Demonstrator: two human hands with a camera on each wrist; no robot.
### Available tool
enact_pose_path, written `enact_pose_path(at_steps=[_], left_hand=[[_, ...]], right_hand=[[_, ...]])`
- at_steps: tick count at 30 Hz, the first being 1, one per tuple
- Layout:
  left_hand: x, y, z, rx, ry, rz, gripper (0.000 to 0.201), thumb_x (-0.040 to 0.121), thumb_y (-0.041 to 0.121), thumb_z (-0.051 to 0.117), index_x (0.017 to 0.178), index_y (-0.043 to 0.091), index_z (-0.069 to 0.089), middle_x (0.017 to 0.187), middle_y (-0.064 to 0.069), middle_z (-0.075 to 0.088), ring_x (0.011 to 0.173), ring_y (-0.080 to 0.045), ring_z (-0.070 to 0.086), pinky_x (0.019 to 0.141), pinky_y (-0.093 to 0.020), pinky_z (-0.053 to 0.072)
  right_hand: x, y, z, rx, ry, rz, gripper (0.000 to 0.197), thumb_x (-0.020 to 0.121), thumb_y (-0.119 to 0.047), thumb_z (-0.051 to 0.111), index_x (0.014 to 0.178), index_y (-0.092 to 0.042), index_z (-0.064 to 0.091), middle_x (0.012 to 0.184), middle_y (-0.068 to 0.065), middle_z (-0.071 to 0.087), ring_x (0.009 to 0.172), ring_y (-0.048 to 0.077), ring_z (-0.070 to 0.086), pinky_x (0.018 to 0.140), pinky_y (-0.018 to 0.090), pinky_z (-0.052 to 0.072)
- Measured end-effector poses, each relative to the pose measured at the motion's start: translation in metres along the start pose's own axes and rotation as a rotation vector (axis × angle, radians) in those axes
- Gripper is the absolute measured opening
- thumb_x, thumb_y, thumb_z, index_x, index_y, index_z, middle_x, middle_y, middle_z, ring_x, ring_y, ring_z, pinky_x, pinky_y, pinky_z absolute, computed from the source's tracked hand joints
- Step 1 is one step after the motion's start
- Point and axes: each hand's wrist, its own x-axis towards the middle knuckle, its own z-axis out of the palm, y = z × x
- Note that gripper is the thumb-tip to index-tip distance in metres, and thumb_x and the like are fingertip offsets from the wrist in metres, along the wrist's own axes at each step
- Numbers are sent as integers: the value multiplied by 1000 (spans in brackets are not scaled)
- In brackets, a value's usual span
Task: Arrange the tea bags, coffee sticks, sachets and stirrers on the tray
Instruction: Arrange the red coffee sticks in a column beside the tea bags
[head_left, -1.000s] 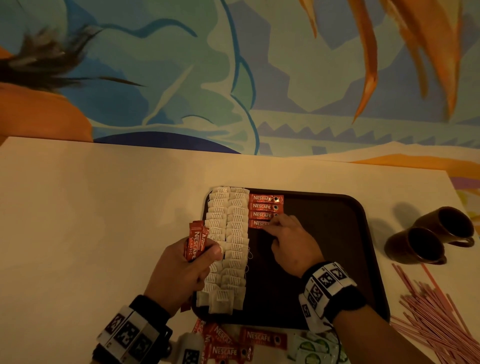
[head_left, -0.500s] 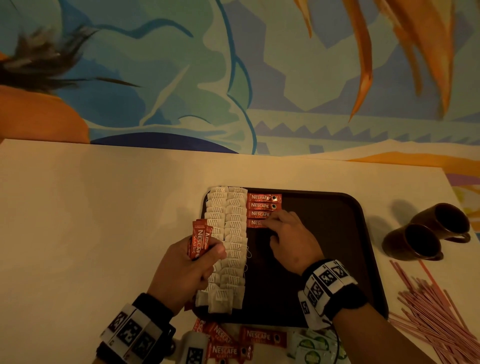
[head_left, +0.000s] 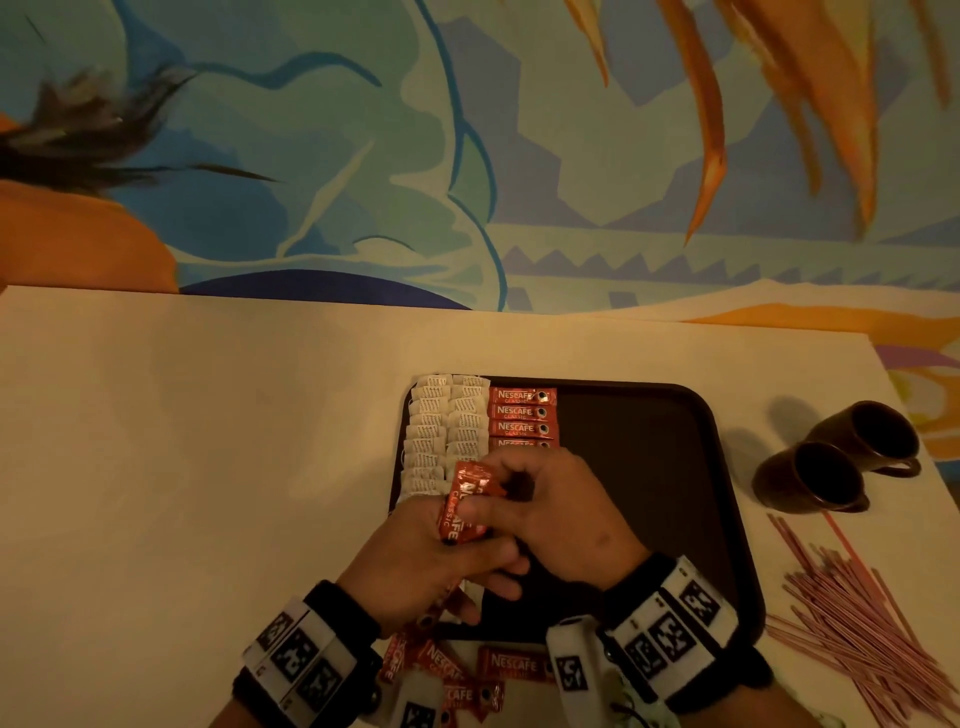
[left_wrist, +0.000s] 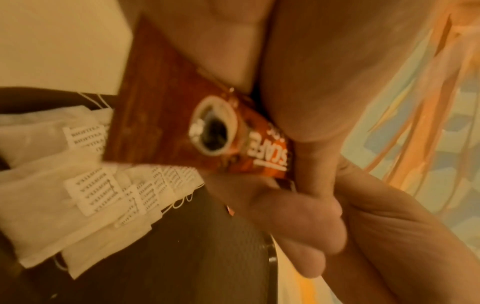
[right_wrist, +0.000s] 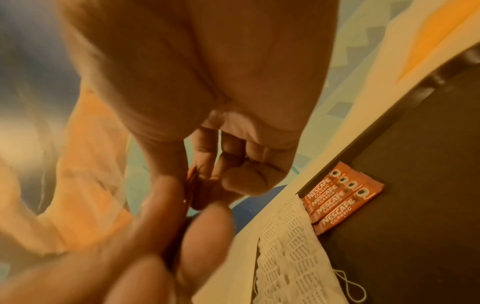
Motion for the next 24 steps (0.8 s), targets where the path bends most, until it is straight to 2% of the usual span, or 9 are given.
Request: enact_pose_path(at_steps=[3,7,10,12,15,17,19,22,24], left_hand=[[-1,4,1,11,-22,-21,25,95,22,69,113,5,67,101,-13,78,89,-31,77,57,-29,58],[-2,6,3,33,-45,-29,27,96,27,68,116,9,65,104,-11,78,84,-31,76,55,-29,56],[-1,7,7,52,-66,-27,29,96,30,67,118,12,64,107,-9,78,86,-32,75,52,-27,53],[1,9,11,77,-79,-9,29,96,30,67,120,14,64,110,-6,77,90,-32,76,52,-27,53],[4,10,16,92,-102,10,27,99,31,61,123,18,62,109,-7,77,94,-31,76,55,-29,53],[4,11,18,73,-103,3,28,101,33,56,123,16,61,108,-8,77,95,-30,76,56,-29,55],[4,11,16,25,-81,-12,29,103,33,54,125,17,59,109,-8,77,95,-30,76,54,-28,56],[7,1,7,55,51,10,22,103,32,55,118,19,64,98,-8,77,75,-22,71,51,-28,49],[10,-7,1,36,134,30,22,101,32,59,108,14,69,78,-6,68,57,-14,51,50,-27,38]], right_hand=[[-4,9,-12,41,17,-35,12,84,-19,84,92,-14,77,93,5,77,92,24,74,90,49,59],[-14,10,-32,107,83,-63,13,84,-12,83,96,-14,77,93,10,76,89,23,74,80,35,59],[-21,9,-40,111,79,-71,10,86,-16,82,94,-17,77,95,9,76,93,29,74,88,47,60],[-24,8,-42,12,58,-61,9,84,-18,83,92,-20,77,92,3,77,89,20,74,85,40,60],[-26,4,-39,-47,1,-40,23,84,-19,84,105,-24,79,91,-1,76,82,16,74,78,30,60],[-26,5,-41,4,47,-16,38,82,-18,85,117,-28,74,89,1,74,79,24,74,73,32,61],[-26,7,-49,31,137,4,40,82,-15,85,117,-30,72,87,3,72,78,31,72,71,37,62],[-31,10,-61,100,207,33,34,86,-9,79,114,-26,70,90,3,70,83,27,73,74,42,65],[-33,12,-65,176,186,71,35,89,-5,74,117,-24,68,92,4,69,86,28,75,74,46,65]])
